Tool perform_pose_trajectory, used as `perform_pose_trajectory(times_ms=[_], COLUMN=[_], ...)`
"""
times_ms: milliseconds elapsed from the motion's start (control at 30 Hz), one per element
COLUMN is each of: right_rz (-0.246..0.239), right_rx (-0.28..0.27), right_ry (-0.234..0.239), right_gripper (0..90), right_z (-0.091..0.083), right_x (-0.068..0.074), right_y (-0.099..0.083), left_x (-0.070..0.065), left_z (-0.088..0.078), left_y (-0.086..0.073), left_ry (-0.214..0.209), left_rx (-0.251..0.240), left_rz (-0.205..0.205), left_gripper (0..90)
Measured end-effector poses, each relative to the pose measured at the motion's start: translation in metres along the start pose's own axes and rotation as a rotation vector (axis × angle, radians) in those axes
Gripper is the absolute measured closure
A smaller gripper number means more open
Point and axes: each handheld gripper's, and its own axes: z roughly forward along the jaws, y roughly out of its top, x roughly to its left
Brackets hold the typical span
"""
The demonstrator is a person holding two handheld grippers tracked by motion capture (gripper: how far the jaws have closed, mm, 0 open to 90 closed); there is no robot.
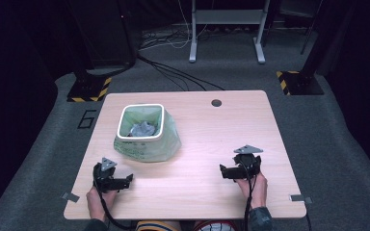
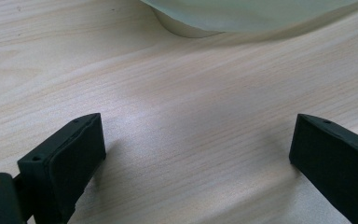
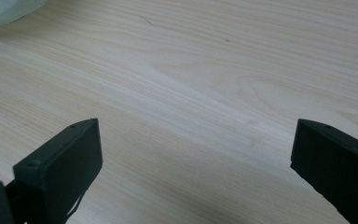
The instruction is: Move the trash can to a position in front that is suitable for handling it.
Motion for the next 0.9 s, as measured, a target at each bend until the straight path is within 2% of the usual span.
perform_pose_trajectory(times_ms=[167,433,567,900], right_rz=[-0.008,-0.03,-0.052,-0.053], right_rx=[0.011,0.01,0.019,0.045], right_ry=[0.012,0.031,0.039,0.068], right_gripper=[1.4,1.6,1.6,2.2], right_z=[0.003,0.013,0.019,0.036], right_x=[0.005,0.017,0.022,0.031], right_y=[0.01,0.036,0.044,0.067], left_x=[0.0,0.0,0.0,0.0], left_z=[0.0,0.0,0.0,0.0], left_y=[0.0,0.0,0.0,0.0], left_ry=[0.0,-0.003,-0.003,-0.005], left_rx=[-0.001,-0.004,-0.005,-0.009], left_rz=[-0.001,0.002,0.003,0.005], left_gripper=[3.8,4.5,4.7,5.6])
